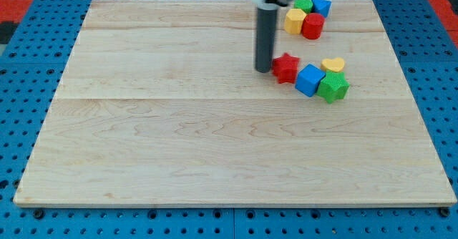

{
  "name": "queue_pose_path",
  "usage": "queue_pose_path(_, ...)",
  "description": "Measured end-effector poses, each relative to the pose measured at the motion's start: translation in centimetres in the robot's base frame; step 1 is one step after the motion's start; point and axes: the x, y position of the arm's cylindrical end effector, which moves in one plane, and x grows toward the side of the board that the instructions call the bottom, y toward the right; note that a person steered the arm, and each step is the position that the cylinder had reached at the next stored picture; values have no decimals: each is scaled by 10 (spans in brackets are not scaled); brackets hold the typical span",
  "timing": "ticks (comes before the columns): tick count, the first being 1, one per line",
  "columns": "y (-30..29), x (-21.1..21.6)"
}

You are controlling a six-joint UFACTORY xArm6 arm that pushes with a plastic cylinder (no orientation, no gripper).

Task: Point your arm to the center

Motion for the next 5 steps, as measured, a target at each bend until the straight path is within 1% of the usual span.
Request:
queue_pose_path(1,9,10)
queue_pose_path(2,-49,10)
queue_pose_path(3,-85,10)
queue_pose_path(4,-103,10)
queue_pose_path(5,-108,10)
